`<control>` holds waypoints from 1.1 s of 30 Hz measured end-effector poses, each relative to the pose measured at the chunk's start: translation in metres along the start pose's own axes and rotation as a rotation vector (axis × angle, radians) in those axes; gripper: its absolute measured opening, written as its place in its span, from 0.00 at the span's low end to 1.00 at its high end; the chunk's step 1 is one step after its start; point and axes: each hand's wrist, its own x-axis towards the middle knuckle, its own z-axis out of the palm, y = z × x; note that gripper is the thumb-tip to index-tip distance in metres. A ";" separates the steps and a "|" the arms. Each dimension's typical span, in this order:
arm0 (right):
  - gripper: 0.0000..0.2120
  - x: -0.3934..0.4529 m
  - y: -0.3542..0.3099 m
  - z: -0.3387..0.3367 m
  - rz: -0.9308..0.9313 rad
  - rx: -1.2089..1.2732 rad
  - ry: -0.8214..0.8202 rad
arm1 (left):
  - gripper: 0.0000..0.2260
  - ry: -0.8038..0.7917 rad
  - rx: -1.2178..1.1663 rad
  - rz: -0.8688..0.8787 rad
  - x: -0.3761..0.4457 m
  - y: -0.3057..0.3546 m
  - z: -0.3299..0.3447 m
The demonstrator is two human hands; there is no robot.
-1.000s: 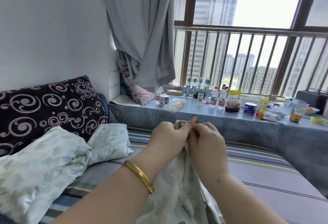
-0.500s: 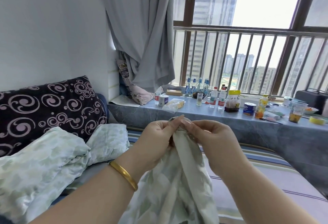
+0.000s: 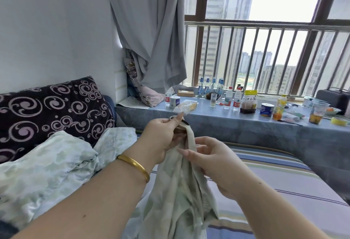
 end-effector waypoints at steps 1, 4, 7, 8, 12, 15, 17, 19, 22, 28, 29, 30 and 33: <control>0.09 0.000 0.001 0.000 0.001 0.055 -0.027 | 0.14 -0.002 0.009 -0.022 0.000 -0.003 -0.001; 0.10 0.003 0.003 -0.003 0.118 0.313 -0.004 | 0.18 0.062 0.246 -0.018 -0.003 -0.010 -0.007; 0.10 0.006 0.002 -0.005 0.271 0.585 0.084 | 0.24 0.096 0.656 0.103 -0.017 -0.013 -0.009; 0.10 0.007 0.003 -0.005 0.308 0.632 0.115 | 0.26 0.046 0.727 0.127 -0.024 -0.014 -0.007; 0.15 0.011 0.004 0.002 0.352 0.703 0.125 | 0.27 -0.066 1.010 0.179 -0.042 -0.019 0.004; 0.16 0.012 0.004 -0.002 0.323 0.684 0.150 | 0.23 -0.142 1.094 0.209 -0.046 -0.019 0.006; 0.13 0.014 0.007 -0.006 0.297 0.675 0.187 | 0.19 -0.208 1.124 0.233 -0.047 -0.023 0.004; 0.11 0.013 0.010 -0.009 0.273 0.649 0.205 | 0.14 -0.234 1.148 0.277 -0.045 -0.028 0.003; 0.11 0.012 0.013 -0.011 0.259 0.679 0.219 | 0.12 -0.194 1.081 0.363 -0.040 -0.031 0.002; 0.12 0.005 0.008 -0.007 0.252 0.649 0.070 | 0.11 -0.040 0.964 0.386 -0.035 -0.032 0.000; 0.10 0.004 0.007 -0.006 0.229 0.639 0.031 | 0.11 -0.027 0.969 0.386 -0.035 -0.032 0.000; 0.06 0.003 0.006 -0.005 0.211 0.635 0.010 | 0.11 -0.010 0.975 0.388 -0.034 -0.033 -0.001; 0.04 0.004 0.005 -0.004 0.201 0.648 0.036 | 0.14 0.061 0.984 0.400 -0.033 -0.033 -0.003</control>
